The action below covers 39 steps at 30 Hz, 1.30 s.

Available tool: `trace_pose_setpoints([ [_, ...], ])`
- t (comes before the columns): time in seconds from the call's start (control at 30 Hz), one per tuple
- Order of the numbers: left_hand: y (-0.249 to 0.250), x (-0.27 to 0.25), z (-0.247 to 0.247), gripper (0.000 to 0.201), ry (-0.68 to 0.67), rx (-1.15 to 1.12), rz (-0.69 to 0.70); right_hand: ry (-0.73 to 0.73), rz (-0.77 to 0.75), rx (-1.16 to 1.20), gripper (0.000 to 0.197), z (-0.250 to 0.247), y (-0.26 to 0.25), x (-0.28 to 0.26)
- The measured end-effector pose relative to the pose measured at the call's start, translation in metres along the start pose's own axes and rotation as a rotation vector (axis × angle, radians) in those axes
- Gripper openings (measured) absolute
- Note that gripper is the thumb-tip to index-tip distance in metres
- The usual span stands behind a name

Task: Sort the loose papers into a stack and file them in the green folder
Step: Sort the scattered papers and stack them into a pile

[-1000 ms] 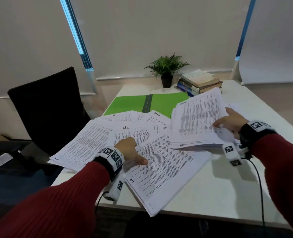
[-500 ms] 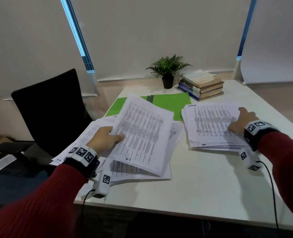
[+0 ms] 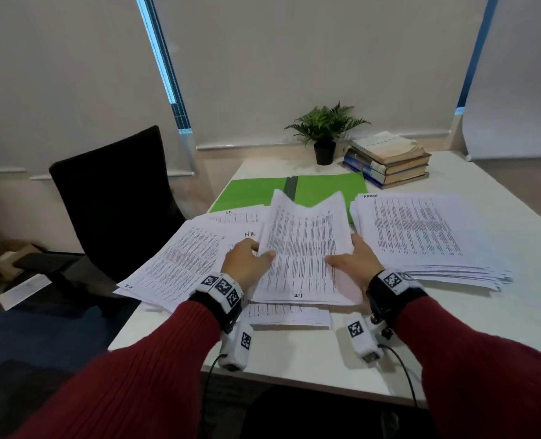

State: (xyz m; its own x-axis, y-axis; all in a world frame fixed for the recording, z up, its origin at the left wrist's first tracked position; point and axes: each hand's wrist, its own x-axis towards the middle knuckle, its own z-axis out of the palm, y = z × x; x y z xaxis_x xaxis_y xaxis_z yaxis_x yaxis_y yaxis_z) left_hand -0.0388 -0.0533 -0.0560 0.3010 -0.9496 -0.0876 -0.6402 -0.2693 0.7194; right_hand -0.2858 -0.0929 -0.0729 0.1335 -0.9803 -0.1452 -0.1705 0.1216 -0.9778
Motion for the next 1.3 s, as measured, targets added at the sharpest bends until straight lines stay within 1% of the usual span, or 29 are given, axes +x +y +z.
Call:
trace_pose_setpoints([
  [0.03,-0.006,0.001,-0.005,0.054,0.020,0.112,-0.036,0.042,-0.002,-0.026,0.074,0.002,0.002,-0.002],
  [0.1,-0.021,0.009,-0.019,0.072,0.066,0.304,-0.147,0.091,-0.002,-0.018,0.078,0.002,0.007,0.000],
  [0.17,-0.037,0.014,-0.032,0.085,0.078,0.412,-0.252,0.107,-0.006,-0.005,0.067,0.001,0.008,-0.001],
  [0.2,-0.040,0.014,-0.035,0.085,0.050,0.440,-0.287,0.113,0.005,-0.018,0.063,0.000,0.008,-0.001],
  [0.23,-0.042,0.015,-0.036,0.083,0.021,0.438,-0.300,0.115,-0.002,-0.013,0.060,0.000,0.010,0.000],
  [0.27,-0.043,0.016,-0.036,0.082,0.007,0.389,-0.316,0.106,-0.005,-0.022,0.059,0.001,0.009,-0.003],
  [0.33,-0.045,0.019,-0.032,0.082,0.010,0.228,-0.320,0.104,-0.017,-0.047,0.061,0.003,0.008,-0.006],
  [0.4,-0.043,0.020,-0.023,0.079,0.034,0.119,-0.280,0.097,-0.013,-0.031,0.063,0.003,0.007,-0.007],
  [0.47,-0.039,0.018,-0.016,0.070,0.064,0.084,-0.213,0.098,-0.017,-0.025,0.065,0.003,0.004,-0.010],
  [0.53,-0.034,0.014,-0.015,0.068,0.110,0.025,-0.156,0.096,-0.018,-0.013,0.065,0.002,0.005,-0.010],
  [0.57,-0.033,0.015,-0.019,0.060,0.147,0.006,-0.136,0.096,-0.020,-0.005,0.065,0.001,0.004,-0.010],
  [0.63,-0.032,0.017,-0.033,0.036,0.221,0.026,-0.097,0.101,-0.012,-0.015,0.063,0.002,0.005,-0.008],
  [0.67,-0.031,0.017,-0.042,0.032,0.261,0.038,-0.080,0.102,-0.002,-0.017,0.063,0.001,0.007,-0.006],
  [0.73,-0.032,0.019,-0.064,0.034,0.356,0.053,-0.066,0.102,0.008,-0.003,0.059,0.002,0.005,-0.007],
  [0.8,-0.034,0.024,-0.088,0.035,0.444,0.017,-0.044,0.097,0.005,-0.016,0.056,0.002,0.004,-0.007],
  [0.83,-0.034,0.026,-0.098,0.034,0.478,-0.001,-0.038,0.094,0.012,-0.018,0.059,0.003,0.004,-0.007],
  [0.9,-0.036,0.029,-0.115,0.030,0.476,-0.018,-0.031,0.080,0.016,-0.022,0.065,0.003,0.002,-0.009],
  [0.97,-0.041,0.031,-0.122,0.029,0.432,-0.027,-0.050,0.087,0.007,-0.032,0.062,0.004,0.002,-0.008],
  [1.03,-0.049,0.029,-0.118,0.029,0.401,-0.042,-0.084,0.095,0.008,-0.013,0.060,0.003,0.001,-0.010],
  [1.07,-0.054,0.026,-0.114,0.028,0.397,-0.024,-0.102,0.105,0.009,-0.005,0.060,0.003,0.002,-0.010],
  [1.13,-0.061,0.020,-0.105,0.027,0.391,0.085,-0.128,0.122,0.012,-0.006,0.059,0.002,0.002,-0.009],
  [1.23,-0.062,0.015,-0.107,0.024,0.445,0.177,-0.095,0.117,0.014,-0.004,0.057,0.002,0.002,-0.008],
  [1.3,-0.058,0.016,-0.116,0.021,0.435,0.147,-0.068,0.113,0.019,-0.005,0.056,0.002,0.004,-0.007],
])
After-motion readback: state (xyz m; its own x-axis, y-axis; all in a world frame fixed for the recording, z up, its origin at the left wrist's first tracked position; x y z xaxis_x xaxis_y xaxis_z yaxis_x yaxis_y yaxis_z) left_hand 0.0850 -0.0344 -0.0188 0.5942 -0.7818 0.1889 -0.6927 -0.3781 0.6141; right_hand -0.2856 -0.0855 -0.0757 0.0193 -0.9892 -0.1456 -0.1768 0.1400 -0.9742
